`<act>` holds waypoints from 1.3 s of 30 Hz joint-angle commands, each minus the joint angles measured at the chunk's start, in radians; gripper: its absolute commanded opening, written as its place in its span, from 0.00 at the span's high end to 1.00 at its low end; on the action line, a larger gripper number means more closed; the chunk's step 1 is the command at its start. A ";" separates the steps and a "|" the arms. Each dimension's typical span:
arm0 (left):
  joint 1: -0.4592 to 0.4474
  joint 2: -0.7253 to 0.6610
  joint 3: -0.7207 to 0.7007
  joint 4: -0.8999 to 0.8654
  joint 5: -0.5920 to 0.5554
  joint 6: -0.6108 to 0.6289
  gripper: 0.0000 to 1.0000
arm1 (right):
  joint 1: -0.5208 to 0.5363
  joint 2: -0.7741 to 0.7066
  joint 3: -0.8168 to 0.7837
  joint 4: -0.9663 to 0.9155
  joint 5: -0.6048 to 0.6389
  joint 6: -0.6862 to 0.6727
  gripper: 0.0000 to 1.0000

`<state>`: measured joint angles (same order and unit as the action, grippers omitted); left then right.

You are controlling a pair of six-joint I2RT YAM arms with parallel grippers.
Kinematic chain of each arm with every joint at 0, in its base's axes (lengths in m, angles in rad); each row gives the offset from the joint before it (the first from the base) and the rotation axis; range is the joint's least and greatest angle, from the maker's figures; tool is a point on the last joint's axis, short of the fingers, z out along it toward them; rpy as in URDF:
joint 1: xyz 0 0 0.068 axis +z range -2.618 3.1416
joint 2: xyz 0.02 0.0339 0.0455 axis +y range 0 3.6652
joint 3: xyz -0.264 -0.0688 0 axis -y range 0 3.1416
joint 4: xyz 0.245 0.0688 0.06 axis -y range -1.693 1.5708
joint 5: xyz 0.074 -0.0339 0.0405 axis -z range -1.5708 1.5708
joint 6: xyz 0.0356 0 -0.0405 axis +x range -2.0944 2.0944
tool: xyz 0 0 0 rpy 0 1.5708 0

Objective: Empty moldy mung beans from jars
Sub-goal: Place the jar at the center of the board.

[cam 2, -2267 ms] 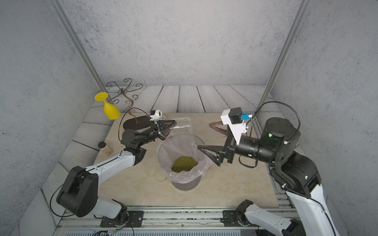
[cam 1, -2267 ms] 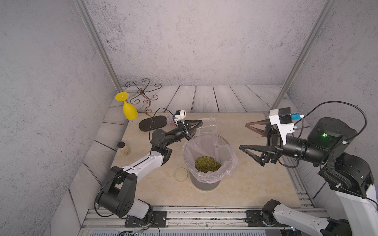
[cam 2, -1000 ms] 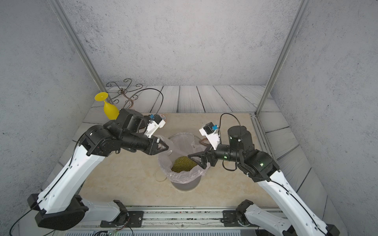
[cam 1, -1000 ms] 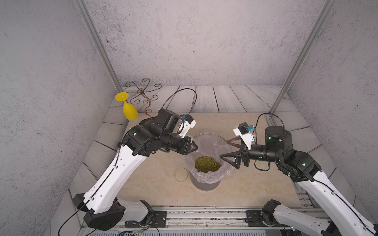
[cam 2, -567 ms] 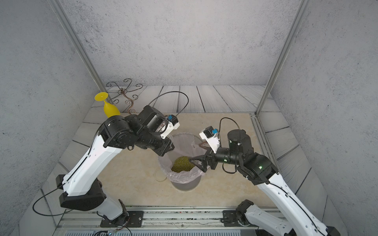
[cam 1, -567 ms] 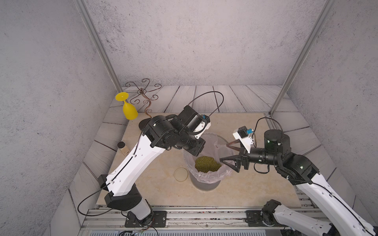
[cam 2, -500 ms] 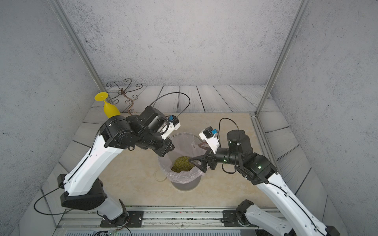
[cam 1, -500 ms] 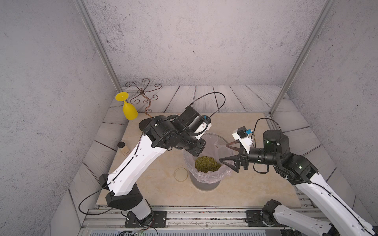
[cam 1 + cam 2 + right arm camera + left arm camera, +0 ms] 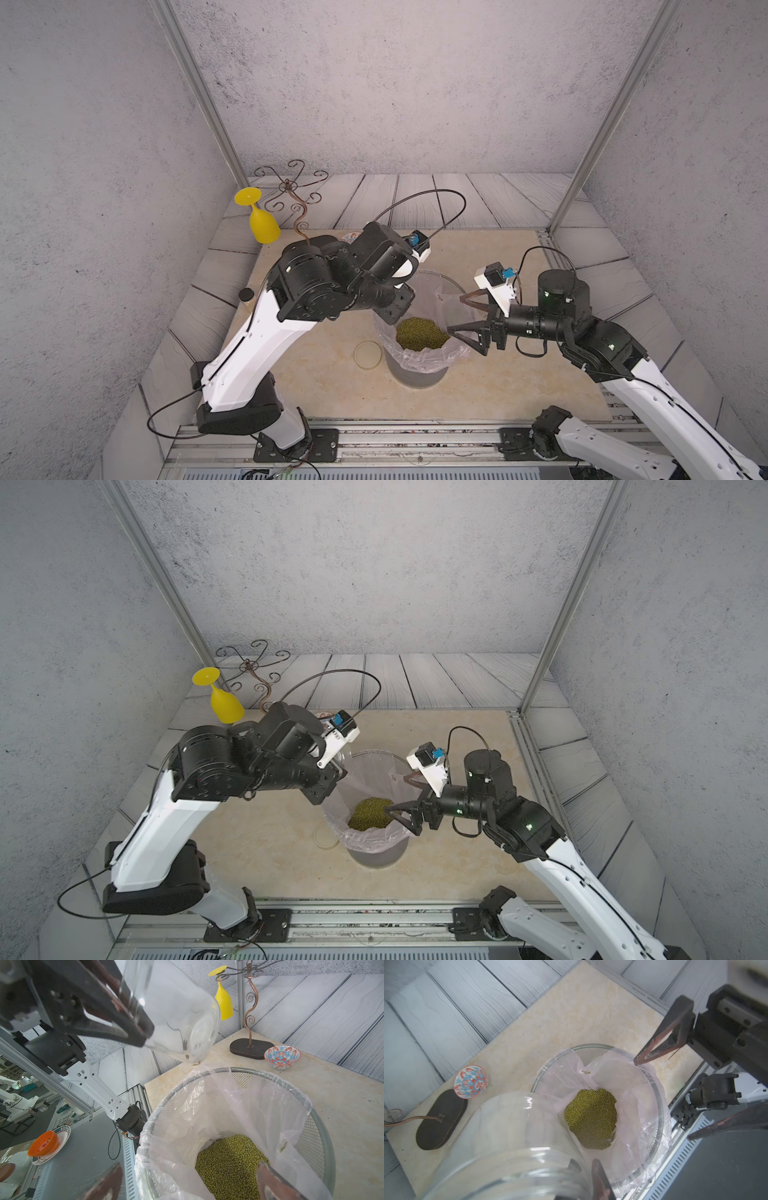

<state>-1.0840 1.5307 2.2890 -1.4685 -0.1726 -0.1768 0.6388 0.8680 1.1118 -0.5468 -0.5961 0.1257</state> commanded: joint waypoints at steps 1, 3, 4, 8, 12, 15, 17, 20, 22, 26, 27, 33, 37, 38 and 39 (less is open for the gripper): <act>-0.001 -0.125 -0.061 0.146 -0.083 0.036 1.00 | 0.002 -0.018 -0.013 0.024 -0.019 -0.013 0.01; -0.001 -0.174 -0.105 0.191 -0.098 0.037 1.00 | 0.003 -0.021 -0.019 0.025 -0.019 -0.014 0.01; -0.001 -0.185 -0.114 0.199 -0.110 0.036 1.00 | 0.003 -0.022 -0.021 0.025 -0.021 -0.015 0.01; 0.002 -0.189 -0.106 0.150 -0.185 0.008 1.00 | 0.003 -0.023 -0.026 0.032 -0.025 -0.015 0.01; 0.038 -0.197 -0.120 0.109 -0.204 -0.060 1.00 | 0.003 -0.019 -0.036 0.049 -0.031 -0.006 0.01; 0.103 -0.204 -0.147 0.083 -0.166 -0.108 1.00 | 0.003 -0.015 -0.040 0.059 -0.039 0.003 0.01; 0.159 -0.217 -0.178 0.077 -0.127 -0.135 1.00 | 0.002 -0.014 -0.040 0.060 -0.044 0.005 0.01; 0.267 -0.239 -0.238 0.074 -0.046 -0.174 1.00 | 0.003 -0.016 -0.035 0.050 -0.045 0.004 0.01; 0.322 -0.237 -0.264 0.073 0.025 -0.176 1.00 | 0.002 -0.018 -0.038 0.047 -0.044 0.003 0.01; 0.351 -0.197 -0.261 0.044 0.088 -0.182 1.00 | 0.003 -0.015 -0.045 0.061 -0.053 0.018 0.01; 0.351 -0.197 -0.264 0.064 0.124 -0.179 1.00 | 0.003 -0.013 -0.050 0.072 -0.060 0.025 0.01; 0.416 -0.153 -0.212 0.048 0.252 -0.192 1.00 | 0.003 0.002 -0.046 0.068 -0.082 0.034 0.01; 0.487 -0.156 -0.301 0.073 0.318 -0.197 1.00 | 0.002 -0.007 -0.050 0.067 -0.082 0.034 0.01; 0.505 -0.163 -0.338 0.095 0.338 -0.203 1.00 | 0.003 -0.008 -0.049 0.064 -0.083 0.034 0.01; 0.521 -0.167 -0.367 0.112 0.348 -0.205 1.00 | 0.003 -0.008 -0.047 0.060 -0.082 0.033 0.01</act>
<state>-0.5991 1.3796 1.9728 -1.4094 0.1089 -0.3748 0.6388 0.8673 1.0664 -0.4946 -0.6571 0.1497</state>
